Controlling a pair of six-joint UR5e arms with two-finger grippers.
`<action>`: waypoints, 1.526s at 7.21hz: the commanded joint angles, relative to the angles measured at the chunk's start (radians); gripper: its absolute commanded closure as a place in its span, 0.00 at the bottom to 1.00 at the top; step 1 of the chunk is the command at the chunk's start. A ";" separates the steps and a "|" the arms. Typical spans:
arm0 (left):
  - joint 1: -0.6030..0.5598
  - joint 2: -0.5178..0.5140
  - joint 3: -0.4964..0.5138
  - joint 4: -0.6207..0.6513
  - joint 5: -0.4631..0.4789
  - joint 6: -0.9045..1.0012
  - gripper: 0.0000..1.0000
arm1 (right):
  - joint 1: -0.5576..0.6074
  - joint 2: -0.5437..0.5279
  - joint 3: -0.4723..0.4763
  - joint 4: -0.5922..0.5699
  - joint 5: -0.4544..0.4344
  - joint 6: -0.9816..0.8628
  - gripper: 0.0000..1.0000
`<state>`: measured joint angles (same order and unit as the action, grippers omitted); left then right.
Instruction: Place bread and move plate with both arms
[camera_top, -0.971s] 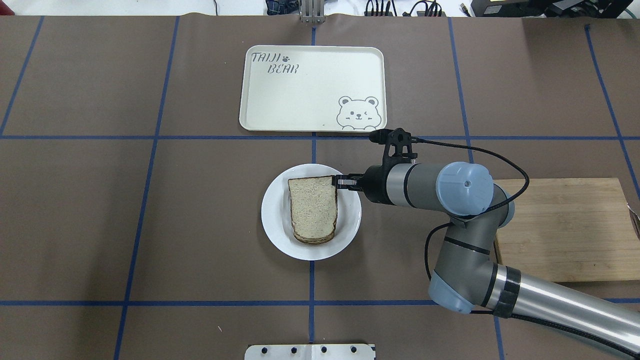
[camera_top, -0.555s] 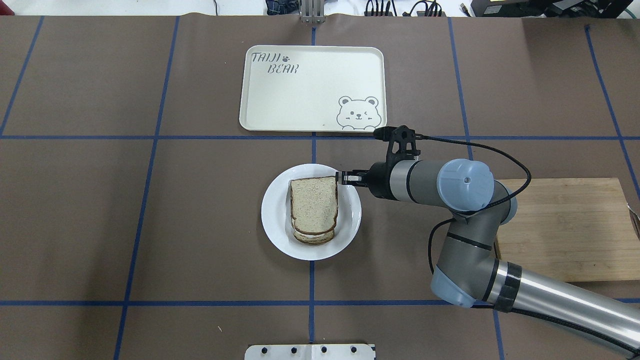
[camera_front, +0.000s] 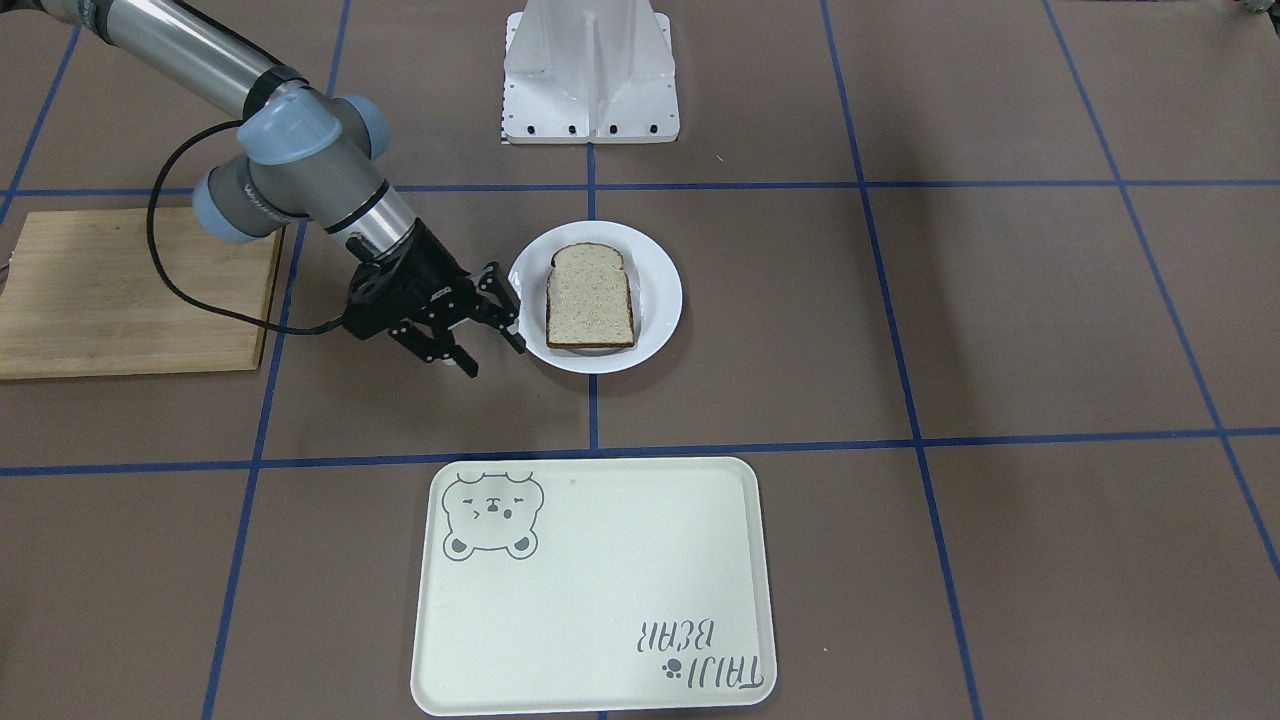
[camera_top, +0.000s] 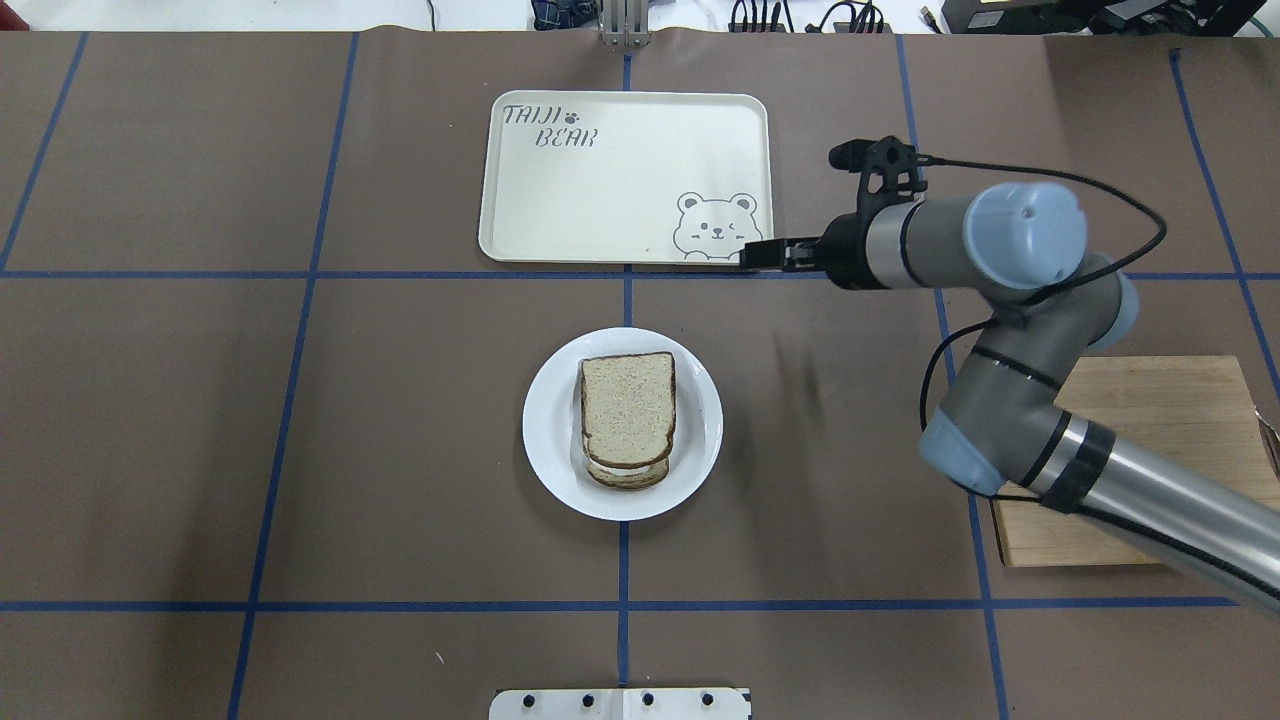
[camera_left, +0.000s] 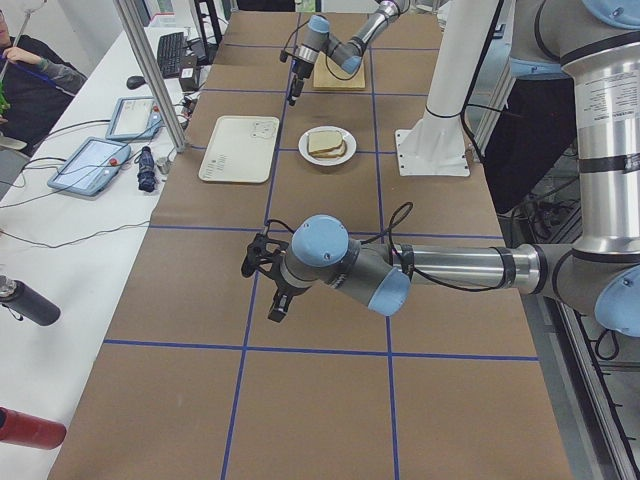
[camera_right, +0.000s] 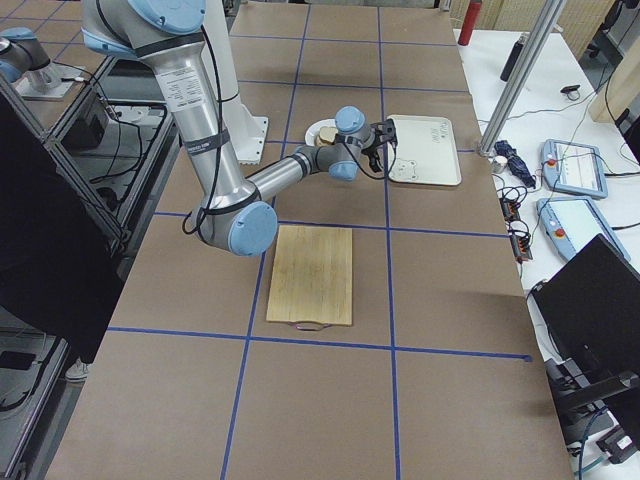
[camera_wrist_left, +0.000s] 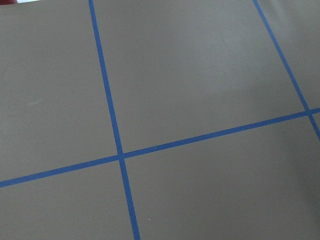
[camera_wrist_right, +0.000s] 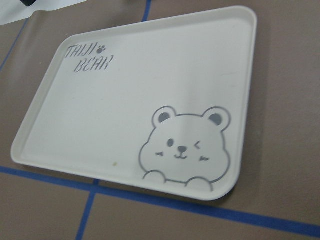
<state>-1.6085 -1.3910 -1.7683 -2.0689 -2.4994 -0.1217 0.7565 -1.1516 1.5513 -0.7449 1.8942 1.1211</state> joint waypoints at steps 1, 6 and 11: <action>0.001 -0.002 -0.008 -0.004 -0.004 0.001 0.02 | 0.217 -0.007 0.006 -0.266 0.173 -0.242 0.00; 0.015 -0.049 -0.016 -0.063 -0.131 -0.066 0.02 | 0.695 -0.377 0.010 -0.583 0.408 -1.115 0.00; 0.400 -0.221 -0.007 -0.302 -0.133 -0.774 0.02 | 0.863 -0.654 0.116 -0.611 0.379 -1.250 0.00</action>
<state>-1.3026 -1.5631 -1.7786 -2.3000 -2.6427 -0.7069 1.6074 -1.7897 1.6463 -1.3390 2.2722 -0.1215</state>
